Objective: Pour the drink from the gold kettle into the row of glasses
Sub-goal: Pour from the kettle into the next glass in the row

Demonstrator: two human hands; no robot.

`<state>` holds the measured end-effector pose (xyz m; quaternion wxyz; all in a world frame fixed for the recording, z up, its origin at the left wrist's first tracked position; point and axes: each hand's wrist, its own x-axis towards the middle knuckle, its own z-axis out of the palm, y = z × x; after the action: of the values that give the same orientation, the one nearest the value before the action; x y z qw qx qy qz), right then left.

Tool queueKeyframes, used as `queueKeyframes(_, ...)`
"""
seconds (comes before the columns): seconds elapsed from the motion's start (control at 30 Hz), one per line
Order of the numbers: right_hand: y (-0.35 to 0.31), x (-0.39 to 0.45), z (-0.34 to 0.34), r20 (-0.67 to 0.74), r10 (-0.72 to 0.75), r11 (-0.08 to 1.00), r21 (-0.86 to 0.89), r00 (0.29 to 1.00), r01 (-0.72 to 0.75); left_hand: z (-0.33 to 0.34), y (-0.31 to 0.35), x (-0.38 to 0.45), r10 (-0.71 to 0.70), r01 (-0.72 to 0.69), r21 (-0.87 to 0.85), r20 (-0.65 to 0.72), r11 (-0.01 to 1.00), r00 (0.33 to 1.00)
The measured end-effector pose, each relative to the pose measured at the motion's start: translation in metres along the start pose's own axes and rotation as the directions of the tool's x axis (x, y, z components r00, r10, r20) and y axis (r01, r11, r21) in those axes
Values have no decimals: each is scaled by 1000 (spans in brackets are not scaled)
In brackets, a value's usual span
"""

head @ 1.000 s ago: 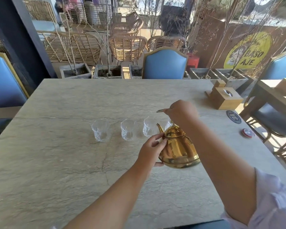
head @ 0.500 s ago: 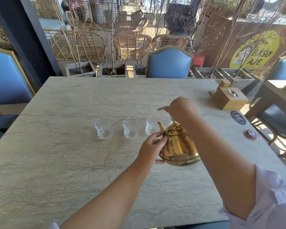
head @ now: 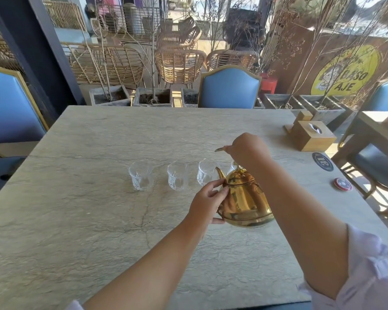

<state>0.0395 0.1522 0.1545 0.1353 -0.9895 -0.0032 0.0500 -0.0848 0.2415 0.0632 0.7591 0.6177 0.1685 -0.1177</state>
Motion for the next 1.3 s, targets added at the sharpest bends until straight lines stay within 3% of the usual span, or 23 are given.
queueKeyframes(1.3, -4, -2, -6, 1, -22, 999, -30, 1000, 22, 3, -1, -1, 28, -29, -25, -25, 999, 999)
